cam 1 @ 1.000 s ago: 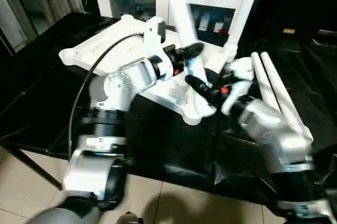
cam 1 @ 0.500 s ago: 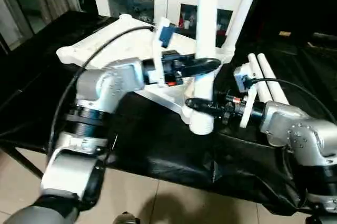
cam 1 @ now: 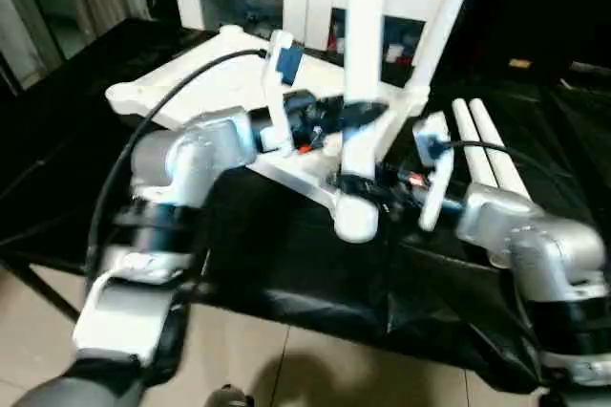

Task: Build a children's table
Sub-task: Pick table leg

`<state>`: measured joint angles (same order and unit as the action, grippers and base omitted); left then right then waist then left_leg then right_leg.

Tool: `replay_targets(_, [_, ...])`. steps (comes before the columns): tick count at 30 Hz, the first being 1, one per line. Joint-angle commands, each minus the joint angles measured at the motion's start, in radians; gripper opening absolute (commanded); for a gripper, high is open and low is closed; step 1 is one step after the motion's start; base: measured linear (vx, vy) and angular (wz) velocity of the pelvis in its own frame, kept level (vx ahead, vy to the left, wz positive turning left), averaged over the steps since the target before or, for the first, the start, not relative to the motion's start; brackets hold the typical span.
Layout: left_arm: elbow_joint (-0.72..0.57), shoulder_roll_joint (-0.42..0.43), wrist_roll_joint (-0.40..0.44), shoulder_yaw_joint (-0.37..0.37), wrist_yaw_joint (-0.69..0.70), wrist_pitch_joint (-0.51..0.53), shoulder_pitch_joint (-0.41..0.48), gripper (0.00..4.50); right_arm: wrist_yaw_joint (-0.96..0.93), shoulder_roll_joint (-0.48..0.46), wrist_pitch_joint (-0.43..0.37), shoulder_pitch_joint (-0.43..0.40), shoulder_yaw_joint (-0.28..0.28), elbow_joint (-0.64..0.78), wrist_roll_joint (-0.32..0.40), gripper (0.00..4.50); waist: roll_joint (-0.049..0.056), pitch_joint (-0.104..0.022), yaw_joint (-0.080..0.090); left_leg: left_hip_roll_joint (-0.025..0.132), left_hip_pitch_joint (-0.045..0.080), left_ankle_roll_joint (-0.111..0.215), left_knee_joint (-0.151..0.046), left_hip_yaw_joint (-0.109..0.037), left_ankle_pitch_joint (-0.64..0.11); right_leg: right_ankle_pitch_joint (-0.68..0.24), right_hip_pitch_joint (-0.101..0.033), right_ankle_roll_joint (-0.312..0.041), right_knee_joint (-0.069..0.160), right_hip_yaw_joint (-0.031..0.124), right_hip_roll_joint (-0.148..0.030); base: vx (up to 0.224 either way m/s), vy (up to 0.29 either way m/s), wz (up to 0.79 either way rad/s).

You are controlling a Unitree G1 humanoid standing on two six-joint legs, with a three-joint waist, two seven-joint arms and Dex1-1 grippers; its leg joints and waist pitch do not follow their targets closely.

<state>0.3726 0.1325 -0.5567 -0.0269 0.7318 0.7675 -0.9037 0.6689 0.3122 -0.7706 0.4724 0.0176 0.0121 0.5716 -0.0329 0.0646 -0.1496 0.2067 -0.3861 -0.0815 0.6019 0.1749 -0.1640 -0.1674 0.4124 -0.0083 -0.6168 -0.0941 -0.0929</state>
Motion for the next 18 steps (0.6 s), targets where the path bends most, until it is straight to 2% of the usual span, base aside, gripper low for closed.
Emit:
replay_targets(1, [0.025,-0.017,0.098,0.011,-0.134,-0.099,-0.034,2.68,-0.078,-0.021,0.024,0.005,-0.005,-0.011,-0.041,1.89,-0.008,-0.084,0.0,0.02,0.012,-0.016,-0.068,-0.005,-0.124,-0.167,-0.066,-0.151,0.066,0.048,-0.055,0.0,0.0,0.0])
replay_targets(4, [0.053,-0.034,0.124,0.004,-0.191,-0.13,-0.044,3.03,-0.11,-0.04,0.034,0.0,-0.004,-0.003,-0.057,1.88,-0.007,-0.086,0.0,0.017,0.014,-0.022,-0.068,-0.004,-0.132,-0.174,-0.067,-0.13,0.066,0.048,-0.056,0.0,0.0,0.0])
replay_targets(5, [0.066,-0.043,0.121,-0.006,-0.202,-0.134,-0.049,3.14,-0.132,-0.052,0.044,-0.003,-0.001,0.0,-0.071,1.88,-0.003,-0.085,0.002,0.016,0.013,-0.022,-0.068,-0.004,-0.127,-0.161,-0.065,-0.129,0.066,0.048,-0.054,0.0,0.0,0.0])
replay_targets(6, [0.067,-0.044,0.12,-0.006,-0.202,-0.134,-0.049,3.21,-0.133,-0.052,0.045,-0.003,-0.001,0.0,-0.072,1.88,-0.006,-0.087,0.002,0.016,0.012,-0.023,-0.068,-0.004,-0.121,-0.147,-0.067,-0.137,0.063,0.048,-0.054,0.0,0.0,0.0])
replay_targets(7, [0.076,-0.051,0.119,-0.016,-0.222,-0.129,-0.054,3.21,-0.154,-0.064,0.052,-0.004,0.0,0.002,-0.081,1.88,0.003,-0.088,0.001,0.015,0.013,-0.023,-0.067,-0.005,-0.119,-0.138,-0.066,-0.143,0.061,0.048,-0.054,0.0,0.0,0.0])
replay_targets(8, [0.079,-0.052,0.121,-0.018,-0.227,-0.129,-0.056,3.24,-0.159,-0.066,0.053,-0.004,0.0,0.002,-0.083,1.88,-0.001,-0.088,0.004,0.015,0.012,-0.021,-0.066,-0.004,-0.12,-0.122,-0.066,-0.15,0.061,0.048,-0.052,0.0,0.0,0.0])
replay_targets(9, [0.094,-0.061,0.131,-0.026,-0.264,-0.132,-0.065,3.24,-0.19,-0.081,0.058,-0.003,-0.001,0.003,-0.097,1.88,0.003,-0.088,0.005,0.016,0.014,-0.021,-0.066,-0.004,-0.121,-0.105,-0.065,-0.159,0.06,0.048,-0.052,0.0,0.0,0.0])
replay_targets(10, [0.114,-0.074,0.14,-0.041,-0.307,-0.141,-0.076,2.94,-0.225,-0.099,0.06,0.001,-0.002,0.005,-0.115,1.88,0.004,-0.088,0.007,0.015,0.013,-0.021,-0.066,-0.004,-0.122,-0.1,-0.065,-0.161,0.059,0.048,-0.05,0.0,0.0,0.0])
replay_targets(13, [0.126,-0.084,0.134,-0.053,-0.31,-0.15,-0.08,2.9,-0.246,-0.106,0.062,0.002,0.008,0.01,-0.133,1.88,0.004,-0.087,0.008,0.014,0.015,-0.019,-0.067,-0.004,-0.135,-0.11,-0.068,-0.165,0.063,0.048,-0.051,0.0,0.0,0.0])
replay_targets(14, [0.126,-0.084,0.131,-0.053,-0.307,-0.149,-0.08,2.66,-0.249,-0.108,0.063,0.002,0.01,0.011,-0.135,1.88,0.004,-0.086,0.008,0.013,0.015,-0.02,-0.068,-0.004,-0.143,-0.124,-0.068,-0.163,0.065,0.048,-0.051,0.0,0.0,0.0])
replay_targets(16, [0.123,-0.088,0.117,-0.061,-0.305,-0.144,-0.078,2.66,-0.251,-0.11,0.062,-0.001,0.014,0.017,-0.14,1.88,0.002,-0.087,0.008,0.015,0.015,-0.019,-0.068,-0.005,-0.143,-0.124,-0.069,-0.16,0.064,0.048,-0.052,0.0,0.0,0.0])
replay_targets(17, [0.122,-0.088,0.113,-0.064,-0.304,-0.141,-0.077,2.47,-0.251,-0.109,0.062,-0.002,0.016,0.019,-0.142,1.88,0.004,-0.087,0.007,0.015,0.016,-0.018,-0.068,-0.005,-0.146,-0.123,-0.067,-0.162,0.064,0.048,-0.052,0.0,0.0,0.0])
replay_targets(18, [0.12,-0.087,0.106,-0.068,-0.302,-0.137,-0.076,2.47,-0.248,-0.105,0.069,-0.002,0.022,0.02,-0.15,1.88,0.002,-0.086,0.007,0.016,0.016,-0.018,-0.068,-0.005,-0.148,-0.122,-0.068,-0.163,0.063,0.048,-0.052,0.0,0.0,0.0])
